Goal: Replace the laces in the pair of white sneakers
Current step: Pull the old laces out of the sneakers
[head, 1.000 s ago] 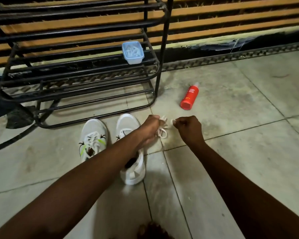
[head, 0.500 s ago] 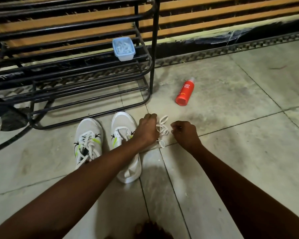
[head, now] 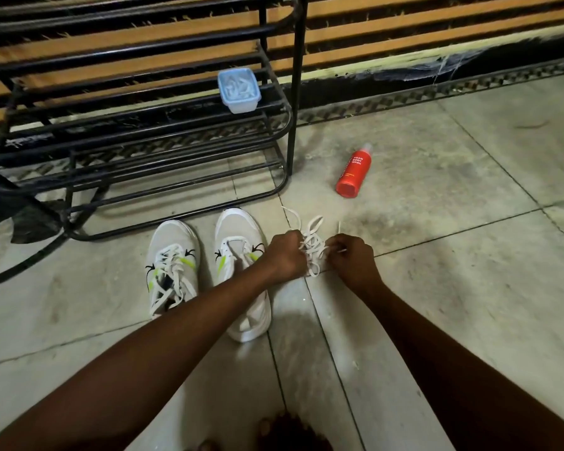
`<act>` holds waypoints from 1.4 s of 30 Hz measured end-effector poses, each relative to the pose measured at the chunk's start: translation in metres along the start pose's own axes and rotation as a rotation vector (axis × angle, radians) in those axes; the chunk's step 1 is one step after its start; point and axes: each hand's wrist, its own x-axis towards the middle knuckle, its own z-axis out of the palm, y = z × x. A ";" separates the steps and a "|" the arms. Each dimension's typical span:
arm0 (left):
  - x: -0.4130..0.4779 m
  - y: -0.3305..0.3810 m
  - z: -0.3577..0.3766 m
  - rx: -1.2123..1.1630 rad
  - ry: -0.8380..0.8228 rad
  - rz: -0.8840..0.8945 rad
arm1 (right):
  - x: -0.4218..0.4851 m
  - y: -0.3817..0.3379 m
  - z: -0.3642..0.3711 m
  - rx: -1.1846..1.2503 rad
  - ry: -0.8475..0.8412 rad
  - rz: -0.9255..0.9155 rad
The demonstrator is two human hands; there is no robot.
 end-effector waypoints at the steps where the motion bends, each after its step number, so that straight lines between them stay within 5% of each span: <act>1: -0.003 -0.001 -0.003 -0.020 0.031 0.014 | -0.001 -0.001 0.000 -0.009 0.014 -0.022; 7: -0.040 -0.019 -0.027 -0.224 0.282 0.092 | -0.024 -0.022 0.017 0.154 0.102 -0.131; 13: -0.095 -0.054 -0.055 -0.149 0.528 0.126 | -0.050 -0.056 0.049 0.237 0.018 -0.256; 21: -0.123 -0.079 -0.045 -0.104 0.249 -0.094 | -0.066 -0.068 0.075 -0.090 -0.108 -0.434; 29: -0.117 -0.081 -0.036 -0.129 0.346 0.013 | -0.060 -0.075 0.053 -0.124 -0.061 -0.439; 34: -0.138 -0.102 -0.058 -0.101 0.566 0.118 | -0.064 -0.087 0.050 -0.149 0.005 -0.542; 38: -0.158 -0.133 -0.073 -0.011 0.697 -0.042 | -0.079 -0.114 0.063 -0.153 0.026 -0.677; 42: -0.167 -0.156 -0.076 -0.099 0.609 -0.173 | -0.090 -0.131 0.087 -0.129 -0.100 -0.790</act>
